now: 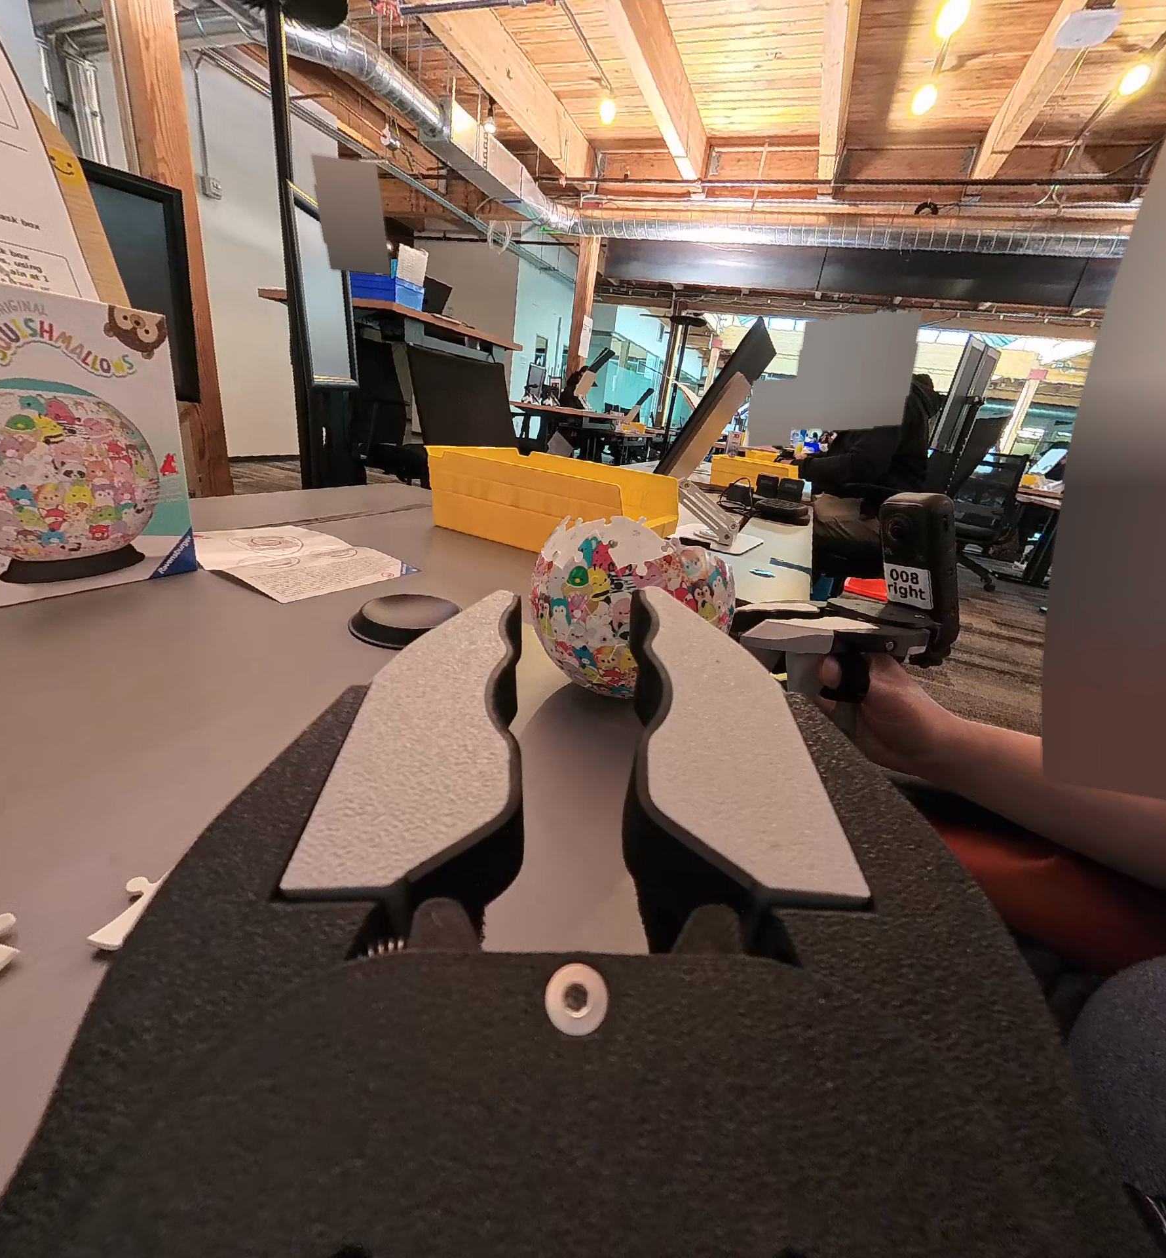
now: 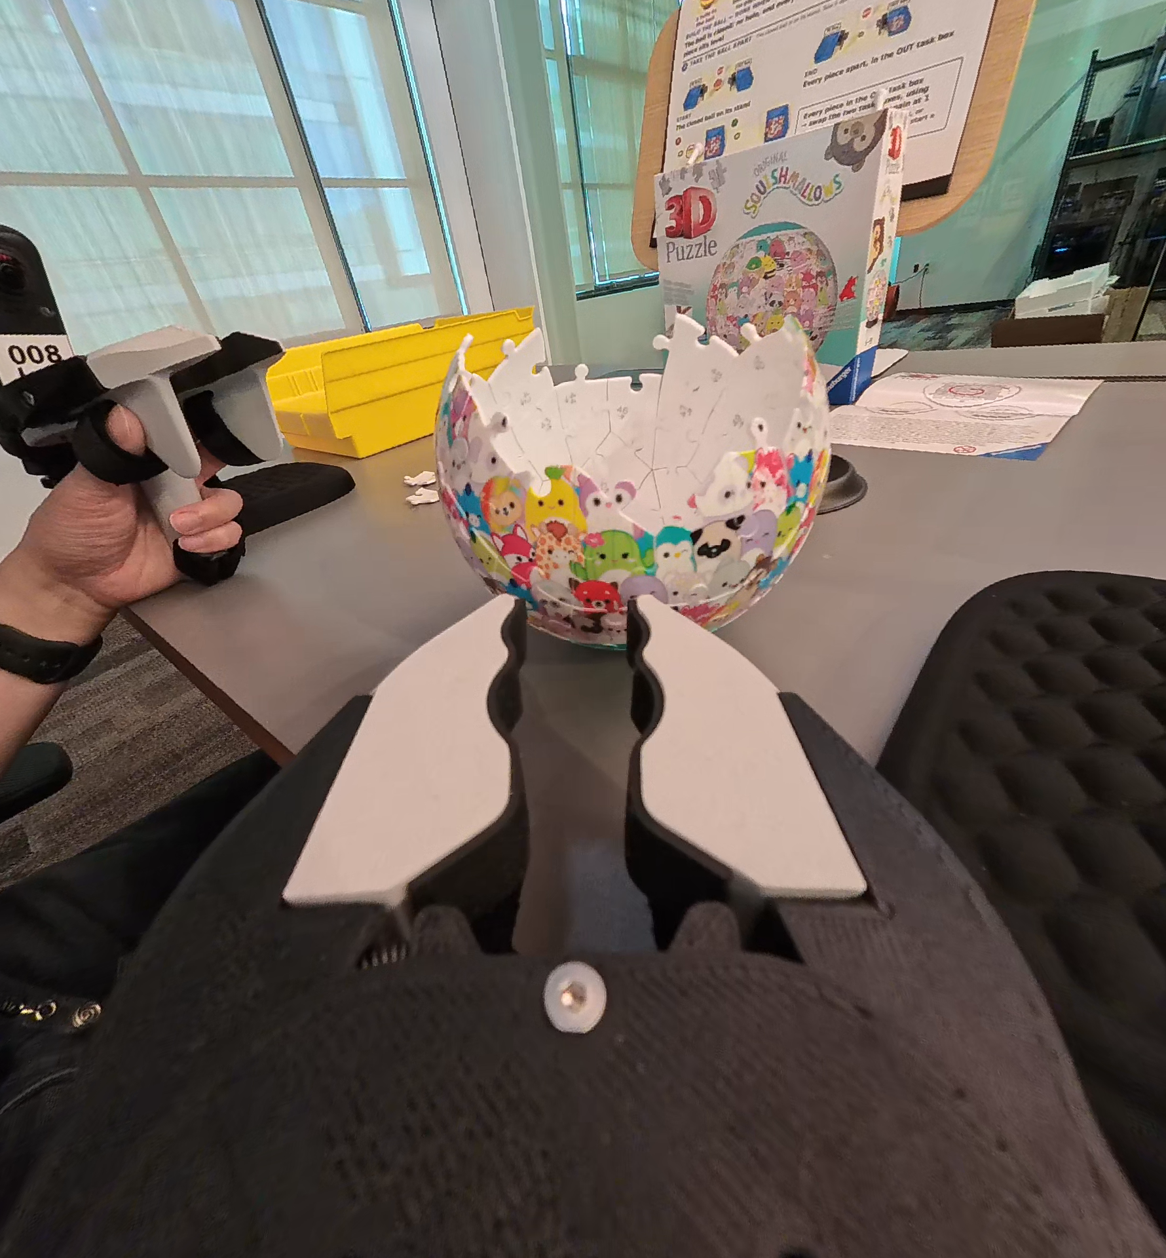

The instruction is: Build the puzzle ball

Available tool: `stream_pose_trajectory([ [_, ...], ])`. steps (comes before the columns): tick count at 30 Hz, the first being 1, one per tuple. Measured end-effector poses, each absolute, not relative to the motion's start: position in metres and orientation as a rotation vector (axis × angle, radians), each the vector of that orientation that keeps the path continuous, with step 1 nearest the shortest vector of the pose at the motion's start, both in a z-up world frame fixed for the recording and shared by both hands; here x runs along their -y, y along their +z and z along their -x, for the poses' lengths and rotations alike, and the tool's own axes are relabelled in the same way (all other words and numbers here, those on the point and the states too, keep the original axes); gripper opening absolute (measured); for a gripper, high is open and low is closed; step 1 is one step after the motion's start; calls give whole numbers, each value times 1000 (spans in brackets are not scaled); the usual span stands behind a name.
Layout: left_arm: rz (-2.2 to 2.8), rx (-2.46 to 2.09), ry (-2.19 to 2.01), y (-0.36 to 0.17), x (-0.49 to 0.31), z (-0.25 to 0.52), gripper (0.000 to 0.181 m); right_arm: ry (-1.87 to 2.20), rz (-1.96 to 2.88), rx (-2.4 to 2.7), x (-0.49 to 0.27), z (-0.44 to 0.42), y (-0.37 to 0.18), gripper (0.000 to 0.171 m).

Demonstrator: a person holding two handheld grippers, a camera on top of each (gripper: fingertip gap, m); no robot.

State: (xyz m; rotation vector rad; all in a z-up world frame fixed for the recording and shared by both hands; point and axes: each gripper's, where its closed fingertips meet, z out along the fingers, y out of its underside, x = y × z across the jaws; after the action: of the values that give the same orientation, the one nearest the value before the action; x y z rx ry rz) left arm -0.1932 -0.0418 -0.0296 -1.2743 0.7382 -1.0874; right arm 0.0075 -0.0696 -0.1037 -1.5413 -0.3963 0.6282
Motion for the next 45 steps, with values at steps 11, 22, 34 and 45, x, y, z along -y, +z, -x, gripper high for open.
stream_pose_trajectory([
  [11, 1277, -738, -1088, -30, 42, 193, 30, 628, 1549, 396, 69, -7, -104, 28],
  [22, 1279, -737, -1084, -30, 41, 193, 30, 630, 1549, 397, 70, -8, -104, 29],
  [34, 1253, -721, -1093, -27, 43, 196, 30, 515, 1603, 415, 69, -9, -97, 36],
  [45, 1390, -584, -668, 8, 22, 313, 42, 494, 1486, 412, 86, -7, -47, 55],
])
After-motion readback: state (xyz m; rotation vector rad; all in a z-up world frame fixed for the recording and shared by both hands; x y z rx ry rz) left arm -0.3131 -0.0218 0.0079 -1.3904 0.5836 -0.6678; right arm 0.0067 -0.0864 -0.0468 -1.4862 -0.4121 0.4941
